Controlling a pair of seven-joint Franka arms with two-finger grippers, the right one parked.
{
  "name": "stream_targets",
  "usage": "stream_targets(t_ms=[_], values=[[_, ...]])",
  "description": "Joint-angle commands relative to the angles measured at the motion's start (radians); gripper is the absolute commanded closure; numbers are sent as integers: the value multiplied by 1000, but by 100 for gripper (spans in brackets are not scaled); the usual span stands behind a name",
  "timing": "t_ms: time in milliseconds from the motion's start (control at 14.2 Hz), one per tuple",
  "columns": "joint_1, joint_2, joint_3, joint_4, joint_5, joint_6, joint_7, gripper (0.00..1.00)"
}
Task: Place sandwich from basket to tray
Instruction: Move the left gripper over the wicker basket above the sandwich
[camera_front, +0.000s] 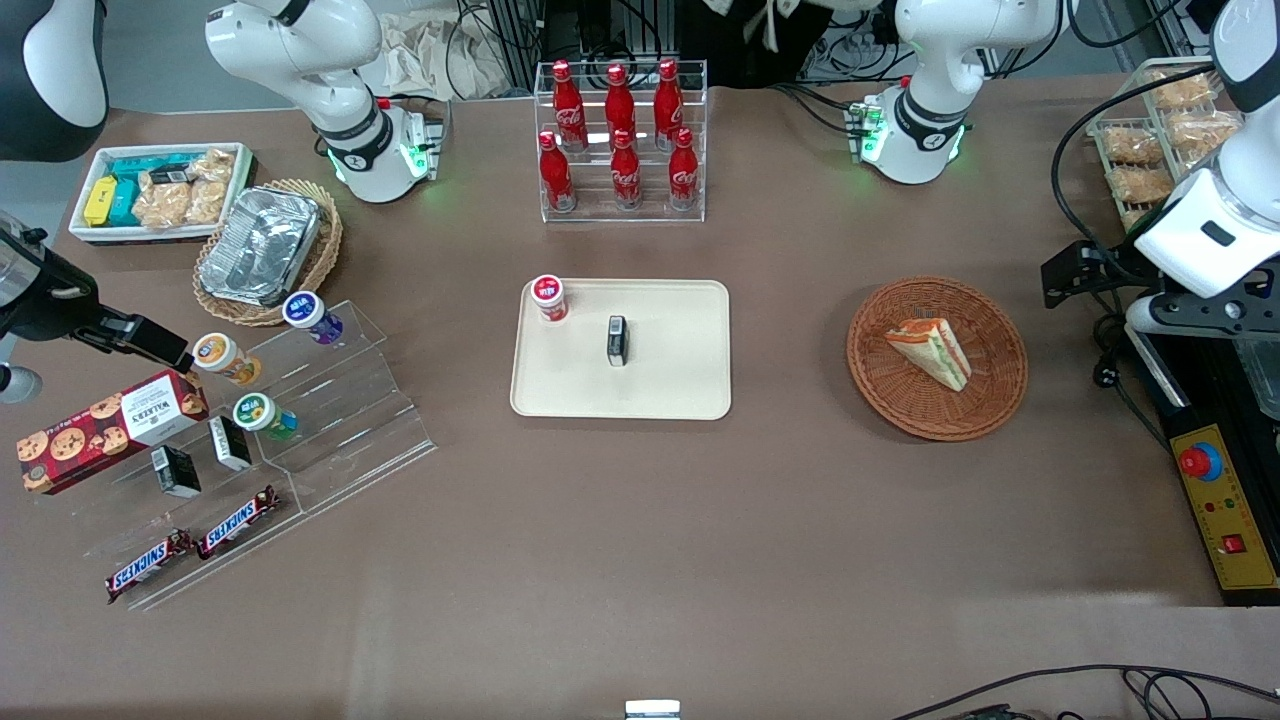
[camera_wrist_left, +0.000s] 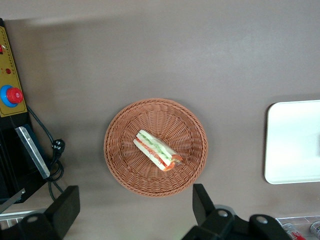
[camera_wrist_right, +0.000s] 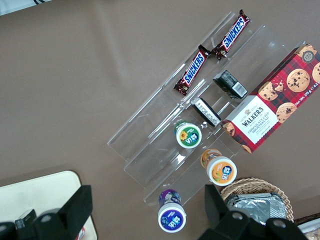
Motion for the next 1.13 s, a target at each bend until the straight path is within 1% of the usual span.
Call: stream_targets(t_ms=[0, 211, 282, 352, 493, 634, 775, 845, 1056], values=[[-2, -17, 3, -16, -6, 6, -15, 0], [-4, -18, 3, -16, 8, 6, -21, 0], [-5, -23, 3, -33, 18, -1, -24, 0], [-7, -46, 3, -91, 19, 2, -28, 0], [2, -134, 3, -232, 16, 70, -34, 0], [6, -249, 6, -448, 5, 222, -41, 0], [6, -364, 7, -681, -1, 389, -95, 0], [6, -391, 7, -747, -1, 417, -166, 0], [-1, -370, 4, -767, 3, 433, -517, 0]])
